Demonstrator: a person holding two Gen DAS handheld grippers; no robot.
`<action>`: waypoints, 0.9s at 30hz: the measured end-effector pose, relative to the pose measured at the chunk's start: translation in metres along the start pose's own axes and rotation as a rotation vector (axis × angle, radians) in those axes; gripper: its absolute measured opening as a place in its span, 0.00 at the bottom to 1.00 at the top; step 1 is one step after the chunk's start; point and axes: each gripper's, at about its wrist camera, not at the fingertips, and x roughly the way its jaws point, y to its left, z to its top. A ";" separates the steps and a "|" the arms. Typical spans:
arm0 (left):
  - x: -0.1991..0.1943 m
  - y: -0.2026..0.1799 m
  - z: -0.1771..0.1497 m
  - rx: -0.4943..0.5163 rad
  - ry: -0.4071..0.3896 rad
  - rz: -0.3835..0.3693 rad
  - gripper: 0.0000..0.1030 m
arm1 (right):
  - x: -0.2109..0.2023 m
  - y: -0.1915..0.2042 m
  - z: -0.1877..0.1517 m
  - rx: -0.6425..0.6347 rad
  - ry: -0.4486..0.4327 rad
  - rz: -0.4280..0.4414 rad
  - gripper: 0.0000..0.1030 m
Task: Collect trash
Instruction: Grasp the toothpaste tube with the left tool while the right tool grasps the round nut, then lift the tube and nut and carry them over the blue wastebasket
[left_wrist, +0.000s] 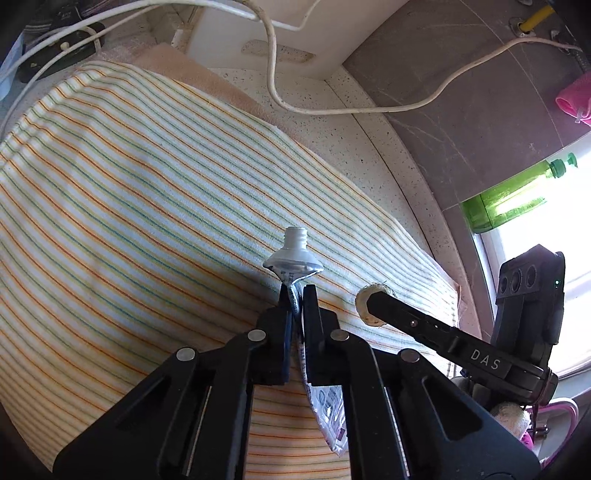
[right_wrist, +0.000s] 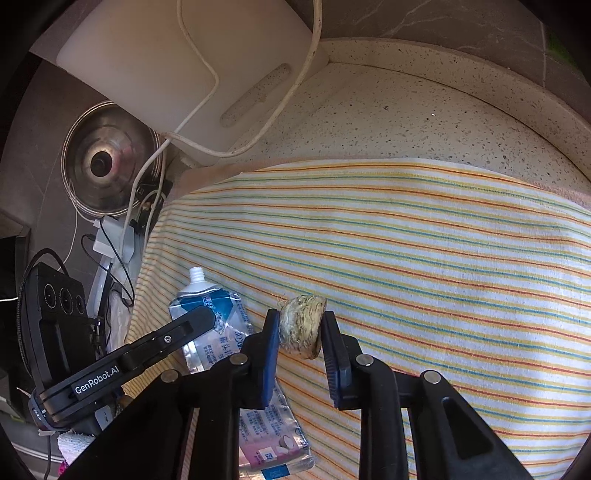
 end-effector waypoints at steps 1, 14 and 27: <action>-0.004 0.000 -0.002 0.004 -0.005 -0.001 0.02 | -0.003 0.000 -0.001 0.001 -0.007 0.001 0.21; -0.081 -0.016 -0.026 0.092 -0.124 -0.010 0.01 | -0.052 0.013 -0.025 -0.036 -0.111 -0.010 0.21; -0.134 -0.049 -0.055 0.204 -0.199 -0.003 0.01 | -0.097 0.039 -0.059 -0.090 -0.183 0.007 0.21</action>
